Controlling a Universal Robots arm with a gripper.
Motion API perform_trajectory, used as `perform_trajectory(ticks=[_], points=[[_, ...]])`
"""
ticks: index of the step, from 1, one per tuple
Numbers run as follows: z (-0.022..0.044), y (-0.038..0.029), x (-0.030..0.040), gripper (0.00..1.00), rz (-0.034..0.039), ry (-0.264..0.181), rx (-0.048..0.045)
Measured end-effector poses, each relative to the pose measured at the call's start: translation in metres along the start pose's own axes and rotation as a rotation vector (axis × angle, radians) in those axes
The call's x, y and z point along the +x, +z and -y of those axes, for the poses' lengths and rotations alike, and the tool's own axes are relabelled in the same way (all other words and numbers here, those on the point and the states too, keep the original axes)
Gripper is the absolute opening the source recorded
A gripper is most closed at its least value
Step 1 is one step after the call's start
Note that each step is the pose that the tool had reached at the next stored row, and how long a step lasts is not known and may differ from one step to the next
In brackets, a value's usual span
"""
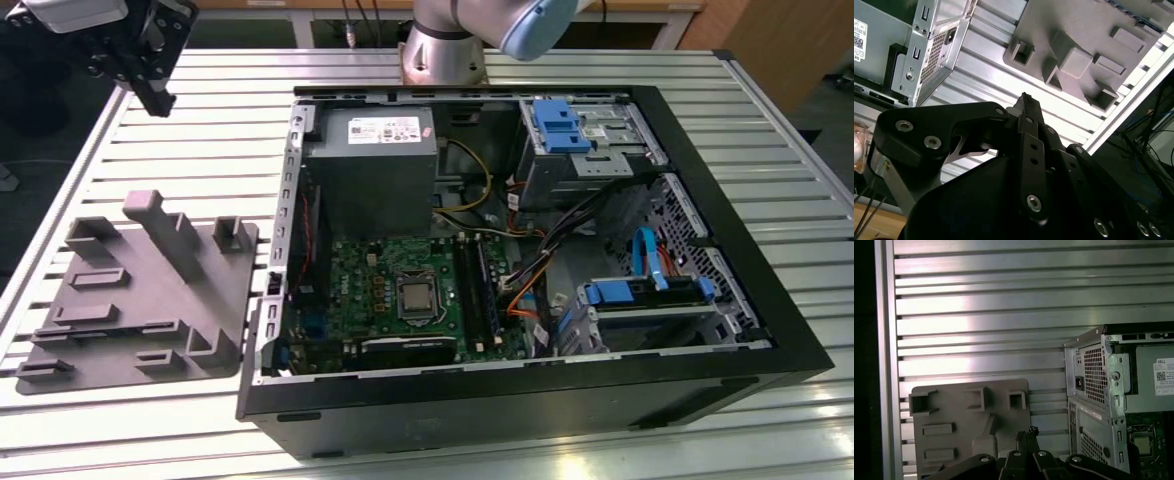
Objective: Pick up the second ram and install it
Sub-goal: 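Reach for the second ram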
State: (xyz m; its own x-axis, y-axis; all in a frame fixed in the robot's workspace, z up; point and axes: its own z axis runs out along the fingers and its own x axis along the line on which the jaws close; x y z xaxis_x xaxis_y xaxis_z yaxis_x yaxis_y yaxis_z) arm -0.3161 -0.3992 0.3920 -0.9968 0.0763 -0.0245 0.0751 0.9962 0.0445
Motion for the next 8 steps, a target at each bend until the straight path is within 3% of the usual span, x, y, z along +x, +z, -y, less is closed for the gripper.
perform_trajectory(ticks=[8], points=[[0.0011,0.0008,0.0031,0.11,-0.0001,0.000,0.0001]])
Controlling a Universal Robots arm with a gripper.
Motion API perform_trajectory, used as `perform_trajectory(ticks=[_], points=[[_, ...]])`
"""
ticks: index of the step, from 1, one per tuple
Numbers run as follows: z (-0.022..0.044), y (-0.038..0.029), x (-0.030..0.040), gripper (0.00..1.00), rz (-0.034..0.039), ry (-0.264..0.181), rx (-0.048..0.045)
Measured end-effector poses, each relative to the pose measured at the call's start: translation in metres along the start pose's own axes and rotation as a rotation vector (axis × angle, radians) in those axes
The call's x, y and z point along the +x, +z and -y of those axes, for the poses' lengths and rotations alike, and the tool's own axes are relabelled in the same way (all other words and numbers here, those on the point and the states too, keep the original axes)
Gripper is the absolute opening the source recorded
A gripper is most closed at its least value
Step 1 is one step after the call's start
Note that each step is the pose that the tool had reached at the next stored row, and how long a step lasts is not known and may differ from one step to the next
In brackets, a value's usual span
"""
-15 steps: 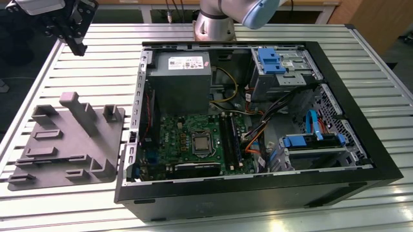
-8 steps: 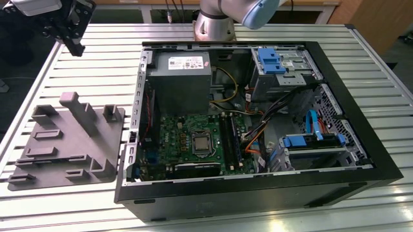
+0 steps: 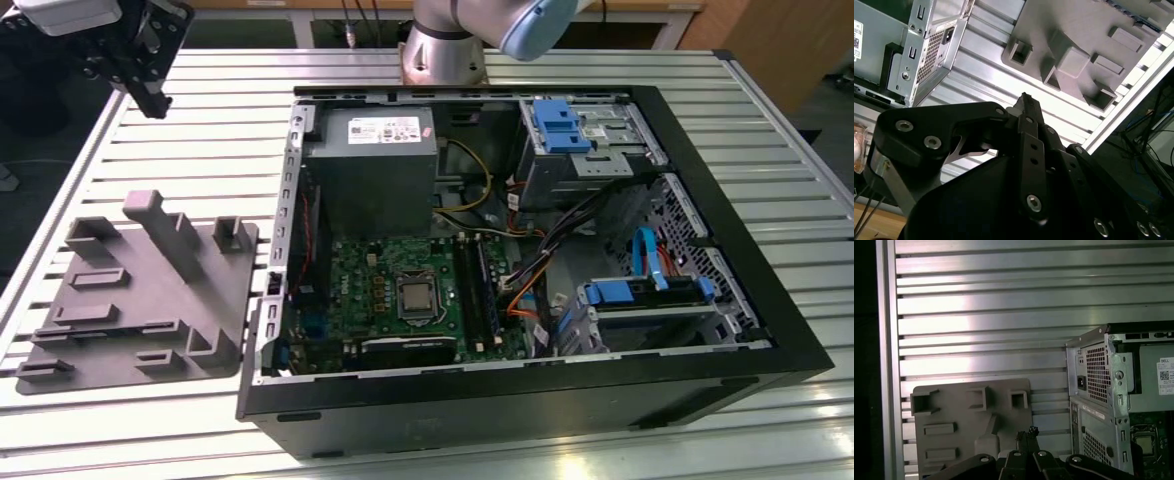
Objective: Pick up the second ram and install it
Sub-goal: 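Reach for the second ram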
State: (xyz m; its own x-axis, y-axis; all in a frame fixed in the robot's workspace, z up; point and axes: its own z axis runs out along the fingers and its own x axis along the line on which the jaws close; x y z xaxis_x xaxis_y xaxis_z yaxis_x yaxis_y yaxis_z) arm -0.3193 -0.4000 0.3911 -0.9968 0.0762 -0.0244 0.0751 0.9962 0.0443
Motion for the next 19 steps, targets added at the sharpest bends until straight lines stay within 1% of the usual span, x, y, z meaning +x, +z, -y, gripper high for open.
perform_trajectory(ticks=[19], points=[[0.0016,0.0011,0.0075,0.11,0.0000,0.000,0.0000]])
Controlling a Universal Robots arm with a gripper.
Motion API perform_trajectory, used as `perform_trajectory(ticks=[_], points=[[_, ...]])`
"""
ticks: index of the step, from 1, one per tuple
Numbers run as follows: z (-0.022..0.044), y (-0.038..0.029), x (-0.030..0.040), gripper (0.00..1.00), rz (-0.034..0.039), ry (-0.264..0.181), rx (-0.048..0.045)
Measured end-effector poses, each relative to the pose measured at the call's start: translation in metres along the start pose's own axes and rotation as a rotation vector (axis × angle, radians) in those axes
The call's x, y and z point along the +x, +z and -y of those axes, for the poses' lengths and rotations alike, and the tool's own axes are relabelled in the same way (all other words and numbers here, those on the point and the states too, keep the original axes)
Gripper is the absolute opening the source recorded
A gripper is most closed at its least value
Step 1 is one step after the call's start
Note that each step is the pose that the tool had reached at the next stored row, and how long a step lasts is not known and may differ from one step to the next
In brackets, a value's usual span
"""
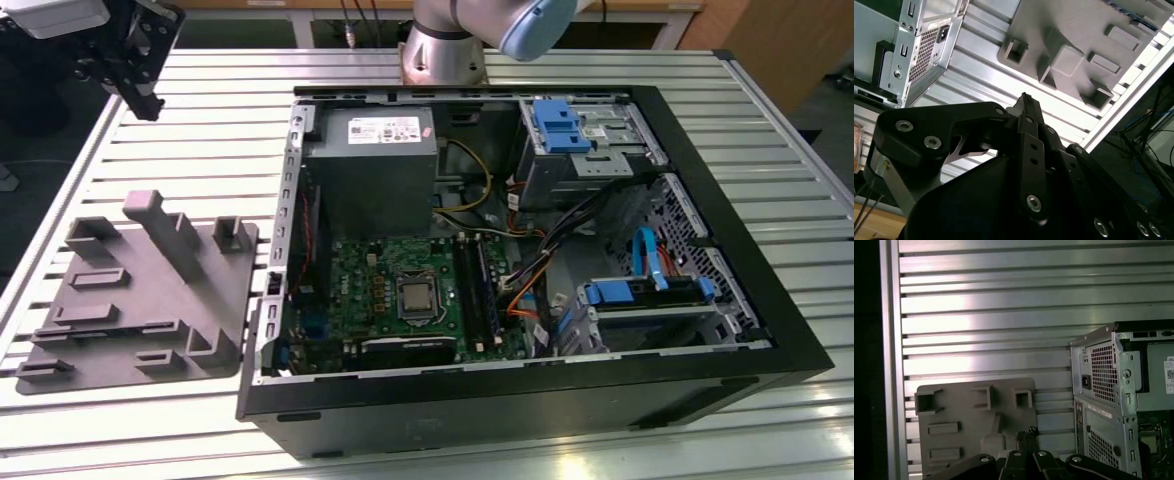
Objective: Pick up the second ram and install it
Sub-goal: 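Reach for the second ram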
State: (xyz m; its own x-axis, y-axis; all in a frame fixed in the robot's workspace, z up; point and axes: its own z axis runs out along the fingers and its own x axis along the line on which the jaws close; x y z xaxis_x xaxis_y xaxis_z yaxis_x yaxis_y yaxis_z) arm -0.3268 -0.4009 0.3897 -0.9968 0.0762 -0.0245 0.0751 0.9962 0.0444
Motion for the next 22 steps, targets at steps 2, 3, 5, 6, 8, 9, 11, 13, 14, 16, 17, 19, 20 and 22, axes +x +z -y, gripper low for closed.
perform_trajectory(ticks=[2,3,5,6,8,9,11,13,14,16,17,19,20,22], points=[[0.0001,0.0001,0.0009,0.11,0.0000,0.000,0.0000],[0.0002,0.0002,0.0014,0.11,0.0000,0.000,0.0000],[0.0003,0.0003,0.0024,0.11,0.0000,0.000,0.0000],[0.0004,0.0003,0.0028,0.11,0.0000,0.000,0.0000],[0.0005,0.0004,0.0037,0.11,0.0000,0.000,0.0000],[0.0005,0.0004,0.0041,0.11,0.0000,0.000,0.0000],[0.0007,0.0005,0.0050,0.11,0.0000,0.000,0.0000],[0.0008,0.0006,0.0059,0.11,0.0000,0.000,0.0000],[0.0009,0.0006,0.0063,0.11,0.0000,0.000,0.0000],[0.0010,0.0007,0.0071,0.11,0.0000,0.000,0.0000],[0.0010,0.0007,0.0076,0.11,0.0000,0.000,0.0000],[0.0011,0.0008,0.0085,0.11,0.0000,0.000,0.0000],[0.0012,0.0008,0.0089,0.11,-0.0001,0.000,0.0000],[0.0013,0.0009,0.0098,0.11,0.0000,0.000,-0.0001]])
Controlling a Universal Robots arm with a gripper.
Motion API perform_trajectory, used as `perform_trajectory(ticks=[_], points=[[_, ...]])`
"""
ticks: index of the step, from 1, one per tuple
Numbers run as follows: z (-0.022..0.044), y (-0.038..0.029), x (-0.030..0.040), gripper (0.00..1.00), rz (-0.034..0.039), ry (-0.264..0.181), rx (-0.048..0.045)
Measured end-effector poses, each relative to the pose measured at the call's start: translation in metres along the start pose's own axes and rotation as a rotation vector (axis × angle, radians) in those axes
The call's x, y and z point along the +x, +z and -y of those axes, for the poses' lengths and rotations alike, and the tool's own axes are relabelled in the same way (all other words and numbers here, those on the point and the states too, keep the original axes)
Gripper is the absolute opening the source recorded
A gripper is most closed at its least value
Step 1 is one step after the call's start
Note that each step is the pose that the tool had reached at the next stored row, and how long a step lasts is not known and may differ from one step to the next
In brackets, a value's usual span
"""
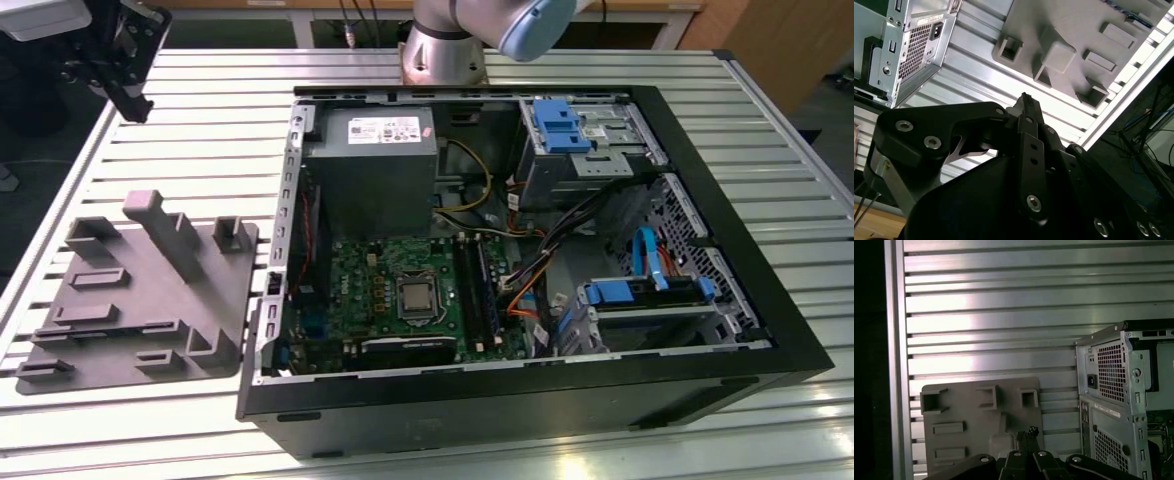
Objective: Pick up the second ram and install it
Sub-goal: 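Reach for the second ram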
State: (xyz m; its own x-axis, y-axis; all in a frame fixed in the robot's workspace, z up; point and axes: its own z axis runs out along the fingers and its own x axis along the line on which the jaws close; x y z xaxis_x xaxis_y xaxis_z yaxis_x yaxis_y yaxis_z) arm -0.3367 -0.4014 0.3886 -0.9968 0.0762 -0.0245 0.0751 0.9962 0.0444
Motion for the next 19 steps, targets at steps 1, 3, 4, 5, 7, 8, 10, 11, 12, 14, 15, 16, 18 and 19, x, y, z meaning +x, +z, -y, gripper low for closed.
perform_trajectory(ticks=[1,3,4,5,7,8,10,11,12,14,15,16,18,19], points=[[0.0001,0.0000,0.0004,0.11,0.0000,0.000,0.0000],[0.0002,0.0001,0.0013,0.11,0.0000,0.000,0.0000],[0.0002,0.0001,0.0018,0.11,-0.0001,0.000,0.0001],[0.0003,0.0002,0.0023,0.11,-0.0001,0.000,0.0001],[0.0004,0.0003,0.0033,0.11,0.0000,0.000,0.0000],[0.0005,0.0004,0.0038,0.11,0.0000,0.000,0.0001],[0.0007,0.0005,0.0049,0.11,0.0000,0.000,0.0000],[0.0007,0.0006,0.0054,0.11,-0.0001,0.000,0.0000],[0.0008,0.0007,0.0058,0.11,0.0000,0.000,0.0001],[0.0009,0.0008,0.0068,0.11,0.0000,0.000,0.0000],[0.0010,0.0009,0.0073,0.11,0.0000,0.000,0.0000],[0.0010,0.0009,0.0078,0.11,0.0000,0.000,0.0001],[0.0011,0.0010,0.0087,0.11,-0.0001,0.000,0.0000],[0.0012,0.0011,0.0091,0.11,0.0000,0.000,0.0000]])
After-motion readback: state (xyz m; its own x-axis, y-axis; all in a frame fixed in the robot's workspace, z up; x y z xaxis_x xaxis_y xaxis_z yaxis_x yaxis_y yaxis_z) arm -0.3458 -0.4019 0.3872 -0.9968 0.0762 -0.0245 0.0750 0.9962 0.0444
